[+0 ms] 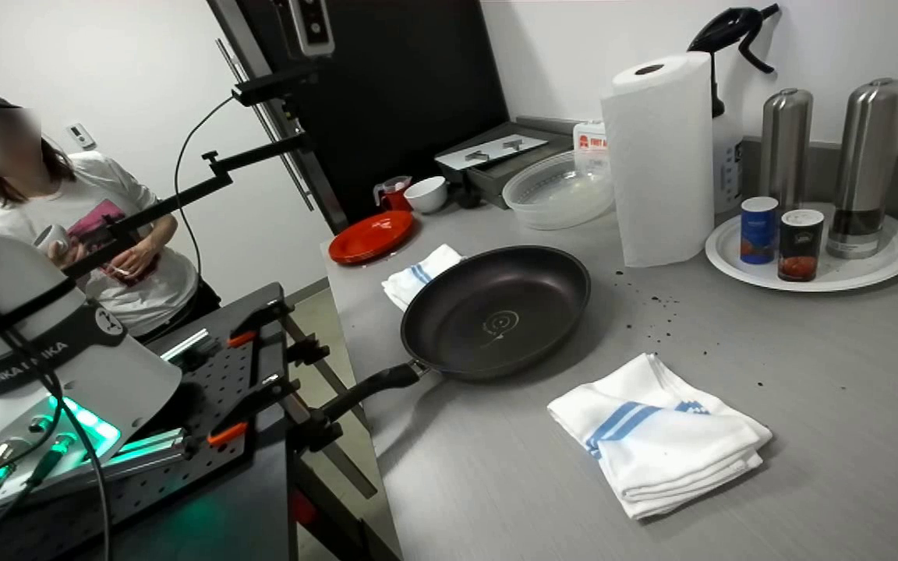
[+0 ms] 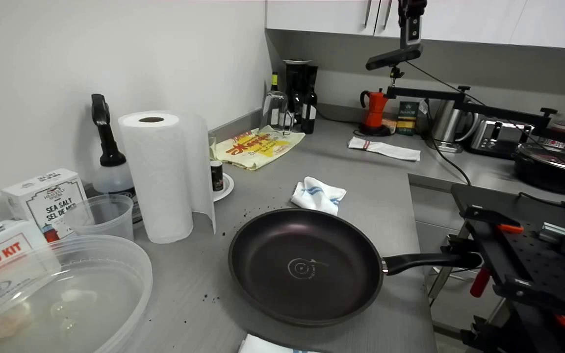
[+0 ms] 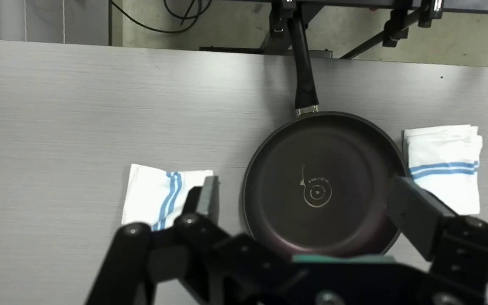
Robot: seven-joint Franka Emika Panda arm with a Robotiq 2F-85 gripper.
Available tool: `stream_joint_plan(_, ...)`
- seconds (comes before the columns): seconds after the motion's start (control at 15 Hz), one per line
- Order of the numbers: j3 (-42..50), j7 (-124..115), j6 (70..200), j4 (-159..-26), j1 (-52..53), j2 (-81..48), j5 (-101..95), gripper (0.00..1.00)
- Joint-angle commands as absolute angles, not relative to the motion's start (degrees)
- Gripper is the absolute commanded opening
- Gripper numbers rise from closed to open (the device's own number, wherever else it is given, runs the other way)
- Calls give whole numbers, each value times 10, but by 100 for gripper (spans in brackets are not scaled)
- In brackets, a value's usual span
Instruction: Pick up the towel and clean the frying pan
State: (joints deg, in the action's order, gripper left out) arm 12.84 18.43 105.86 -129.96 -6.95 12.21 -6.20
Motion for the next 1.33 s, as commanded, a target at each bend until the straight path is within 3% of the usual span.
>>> stream_joint_plan(0.0,147,210,1097,-1257,-87,49,-26,100)
stream_joint_plan(1.27,107,182,1234,-1025,-218,-328,132,100)
